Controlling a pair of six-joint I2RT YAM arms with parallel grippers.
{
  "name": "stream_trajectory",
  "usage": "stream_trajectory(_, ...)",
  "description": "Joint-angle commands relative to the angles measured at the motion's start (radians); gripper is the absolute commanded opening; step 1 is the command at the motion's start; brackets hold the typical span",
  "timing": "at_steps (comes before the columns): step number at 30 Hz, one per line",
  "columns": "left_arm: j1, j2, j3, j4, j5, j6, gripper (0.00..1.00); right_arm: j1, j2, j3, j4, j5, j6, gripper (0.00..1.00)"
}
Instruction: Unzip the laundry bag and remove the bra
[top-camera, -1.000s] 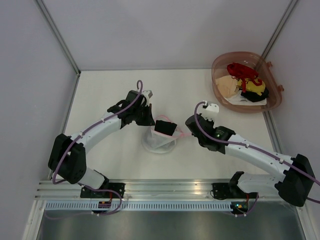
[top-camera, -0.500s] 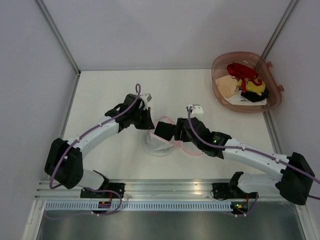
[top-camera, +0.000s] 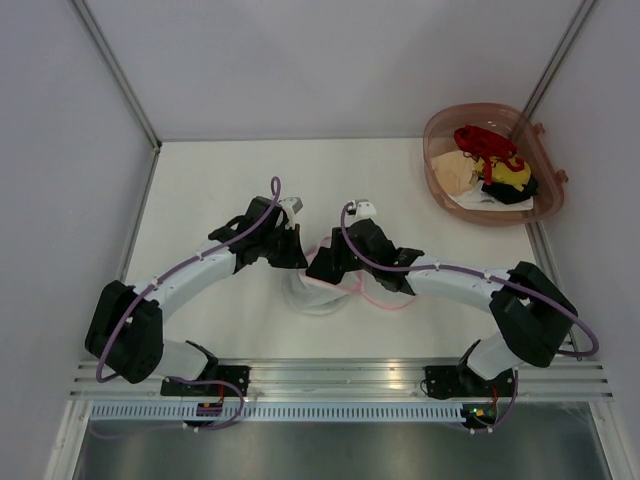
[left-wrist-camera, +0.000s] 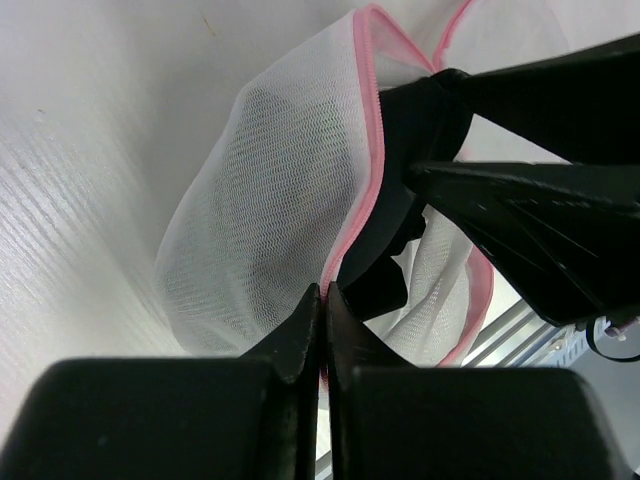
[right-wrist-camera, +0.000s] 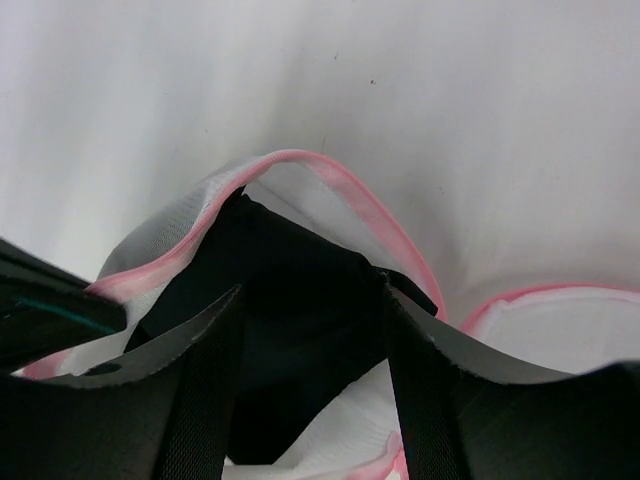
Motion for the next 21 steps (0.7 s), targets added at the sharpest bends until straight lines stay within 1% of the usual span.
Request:
stream_trajectory(1, -0.008, -0.033, -0.008, 0.037, 0.019, -0.013, 0.02, -0.011, 0.067, 0.038, 0.081, -0.035, -0.031, 0.62)
stream_trajectory(5, -0.008, -0.036, -0.015, 0.037, 0.018, -0.014, 0.02, -0.012, 0.142, 0.047, 0.113, -0.046, -0.066, 0.61)
stream_trajectory(7, -0.007, -0.036, -0.015, 0.039, 0.016, -0.013, 0.02, -0.014, 0.156, 0.045, 0.128, -0.058, -0.077, 0.59)
stream_trajectory(8, -0.008, -0.036, -0.013, 0.037, 0.016, -0.013, 0.02, -0.015, 0.162, 0.042, 0.145, -0.089, -0.081, 0.56)
stream_trajectory(9, -0.008, -0.033, -0.013, 0.037, 0.015, -0.014, 0.02, -0.017, 0.163, 0.041, 0.151, -0.109, -0.083, 0.51)
stream_trajectory(10, -0.008, -0.034, -0.013, 0.037, 0.015, -0.014, 0.02, -0.02, 0.162, 0.038, 0.161, -0.129, -0.083, 0.49)
stream_trajectory(12, -0.008, -0.036, -0.011, 0.037, 0.01, -0.014, 0.02, -0.025, 0.147, 0.025, 0.187, -0.196, -0.075, 0.46)
stream_trajectory(14, -0.007, -0.034, -0.011, 0.037, 0.009, -0.014, 0.02, -0.031, 0.125, 0.022, 0.194, -0.251, -0.077, 0.47)
stream_trajectory(15, -0.008, -0.033, -0.01, 0.037, 0.007, -0.013, 0.02, -0.032, 0.117, 0.024, 0.193, -0.297, -0.078, 0.52)
stream_trajectory(17, -0.007, -0.031, -0.008, 0.036, 0.007, -0.013, 0.02, -0.032, 0.088, 0.031, 0.152, -0.319, -0.092, 0.6)
stream_trajectory(18, -0.008, -0.031, -0.008, 0.036, 0.007, -0.014, 0.02, -0.032, 0.075, 0.031, 0.136, -0.309, -0.095, 0.66)
stream_trajectory(20, -0.008, -0.033, -0.008, 0.034, 0.003, -0.013, 0.02, -0.031, 0.032, 0.024, 0.084, -0.275, -0.103, 0.71)
stream_trajectory(21, -0.008, -0.034, -0.008, 0.033, 0.0, -0.014, 0.02, -0.032, 0.018, 0.021, 0.069, -0.249, -0.104, 0.76)
